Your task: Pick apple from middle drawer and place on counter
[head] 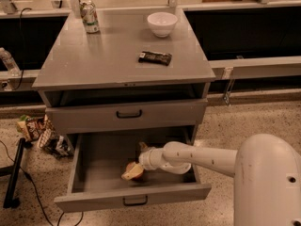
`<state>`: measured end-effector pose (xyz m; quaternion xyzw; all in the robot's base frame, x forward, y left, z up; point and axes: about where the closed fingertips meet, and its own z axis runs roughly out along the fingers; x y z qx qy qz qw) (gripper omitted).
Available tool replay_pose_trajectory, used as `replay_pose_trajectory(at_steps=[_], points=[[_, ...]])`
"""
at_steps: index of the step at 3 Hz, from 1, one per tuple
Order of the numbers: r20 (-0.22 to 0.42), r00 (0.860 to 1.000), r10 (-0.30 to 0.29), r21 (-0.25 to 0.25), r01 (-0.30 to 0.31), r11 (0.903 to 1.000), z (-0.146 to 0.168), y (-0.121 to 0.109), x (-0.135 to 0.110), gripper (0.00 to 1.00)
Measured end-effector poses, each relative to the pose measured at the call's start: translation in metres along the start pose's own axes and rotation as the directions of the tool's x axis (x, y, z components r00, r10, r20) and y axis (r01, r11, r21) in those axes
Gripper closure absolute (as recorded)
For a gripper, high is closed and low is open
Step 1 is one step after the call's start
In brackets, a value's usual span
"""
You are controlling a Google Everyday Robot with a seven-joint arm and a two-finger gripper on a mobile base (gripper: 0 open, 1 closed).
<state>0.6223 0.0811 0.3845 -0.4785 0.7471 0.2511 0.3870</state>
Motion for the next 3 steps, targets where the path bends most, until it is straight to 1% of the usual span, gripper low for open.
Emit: replay_pose_trajectory(at_steps=[1, 2, 3], points=[[0.003, 1.0, -0.005, 0.031, 0.005, 0.9995, -0.008, -0.003, -0.004, 0.0], [0.04, 0.999, 0.006, 0.084, -0.01, 0.9964, -0.025, -0.004, -0.017, 0.0], [0.069, 0.997, 0.033, 0.085, -0.039, 0.9956, -0.032, 0.0, -0.022, 0.0]])
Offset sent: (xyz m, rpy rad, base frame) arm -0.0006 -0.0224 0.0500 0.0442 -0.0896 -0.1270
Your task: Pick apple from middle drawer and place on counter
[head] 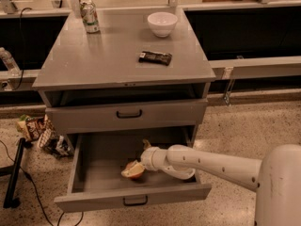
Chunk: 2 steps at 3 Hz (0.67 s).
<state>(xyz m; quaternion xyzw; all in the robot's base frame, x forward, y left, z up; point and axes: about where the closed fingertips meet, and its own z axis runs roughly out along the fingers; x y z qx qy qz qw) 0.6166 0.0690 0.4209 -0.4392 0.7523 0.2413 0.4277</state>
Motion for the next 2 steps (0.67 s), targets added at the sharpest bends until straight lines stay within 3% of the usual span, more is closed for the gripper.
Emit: replay_pose_trajectory(at_steps=[2], points=[[0.018, 0.997, 0.07, -0.051, -0.069, 0.9963, -0.017, 0.035, 0.015, 0.0]])
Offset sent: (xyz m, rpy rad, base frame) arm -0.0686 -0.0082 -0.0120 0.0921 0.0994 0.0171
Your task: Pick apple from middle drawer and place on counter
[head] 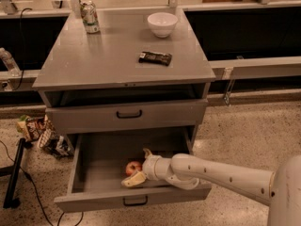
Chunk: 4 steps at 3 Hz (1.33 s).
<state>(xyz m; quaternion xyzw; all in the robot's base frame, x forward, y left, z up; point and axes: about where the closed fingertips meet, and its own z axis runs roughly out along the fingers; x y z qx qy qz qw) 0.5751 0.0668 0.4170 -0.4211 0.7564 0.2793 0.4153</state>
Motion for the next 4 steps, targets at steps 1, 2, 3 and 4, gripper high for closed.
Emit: replay_pose_trajectory(at_steps=[1, 2, 3, 4], points=[[0.017, 1.0, -0.009, -0.024, 0.009, 0.9997, 0.005, 0.009, 0.005, 0.0], [0.04, 0.999, -0.016, -0.036, 0.018, 0.9992, 0.012, 0.012, 0.006, 0.02], [0.049, 0.999, -0.008, -0.048, 0.01, 0.9988, 0.02, 0.014, 0.01, 0.3], [0.049, 0.999, -0.008, -0.048, 0.01, 0.9988, 0.017, 0.014, 0.008, 0.19]])
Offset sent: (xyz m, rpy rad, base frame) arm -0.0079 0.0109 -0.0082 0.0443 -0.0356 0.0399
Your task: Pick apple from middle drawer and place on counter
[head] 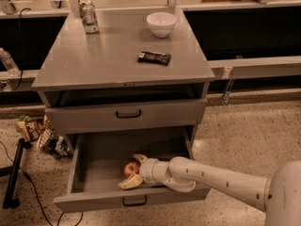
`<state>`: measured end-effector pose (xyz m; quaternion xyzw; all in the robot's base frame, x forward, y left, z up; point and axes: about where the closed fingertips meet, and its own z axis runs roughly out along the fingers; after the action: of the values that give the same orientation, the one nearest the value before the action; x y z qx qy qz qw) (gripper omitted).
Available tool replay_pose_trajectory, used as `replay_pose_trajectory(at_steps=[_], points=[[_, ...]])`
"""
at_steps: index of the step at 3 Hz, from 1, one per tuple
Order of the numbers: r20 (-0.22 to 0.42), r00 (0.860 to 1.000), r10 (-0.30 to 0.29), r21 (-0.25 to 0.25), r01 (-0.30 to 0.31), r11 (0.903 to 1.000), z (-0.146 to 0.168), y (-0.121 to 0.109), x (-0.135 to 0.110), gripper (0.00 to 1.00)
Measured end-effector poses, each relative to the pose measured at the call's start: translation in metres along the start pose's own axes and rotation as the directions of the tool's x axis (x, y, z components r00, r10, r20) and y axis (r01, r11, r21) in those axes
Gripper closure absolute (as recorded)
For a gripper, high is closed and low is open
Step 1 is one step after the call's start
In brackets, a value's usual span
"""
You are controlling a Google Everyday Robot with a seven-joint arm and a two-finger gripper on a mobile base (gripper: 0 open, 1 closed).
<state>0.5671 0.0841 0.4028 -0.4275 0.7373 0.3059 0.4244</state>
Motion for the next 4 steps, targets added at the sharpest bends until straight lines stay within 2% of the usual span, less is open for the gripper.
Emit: replay_pose_trajectory(at_steps=[1, 3, 4], points=[[0.0, 1.0, 0.0, 0.0, 0.0, 1.0, -0.001, 0.0, -0.002, 0.0], [0.0, 1.0, 0.001, 0.0, -0.001, 1.0, -0.002, 0.0, -0.003, 0.0], [0.039, 0.998, 0.041, 0.023, -0.042, 0.9988, -0.006, -0.027, -0.038, 0.01]])
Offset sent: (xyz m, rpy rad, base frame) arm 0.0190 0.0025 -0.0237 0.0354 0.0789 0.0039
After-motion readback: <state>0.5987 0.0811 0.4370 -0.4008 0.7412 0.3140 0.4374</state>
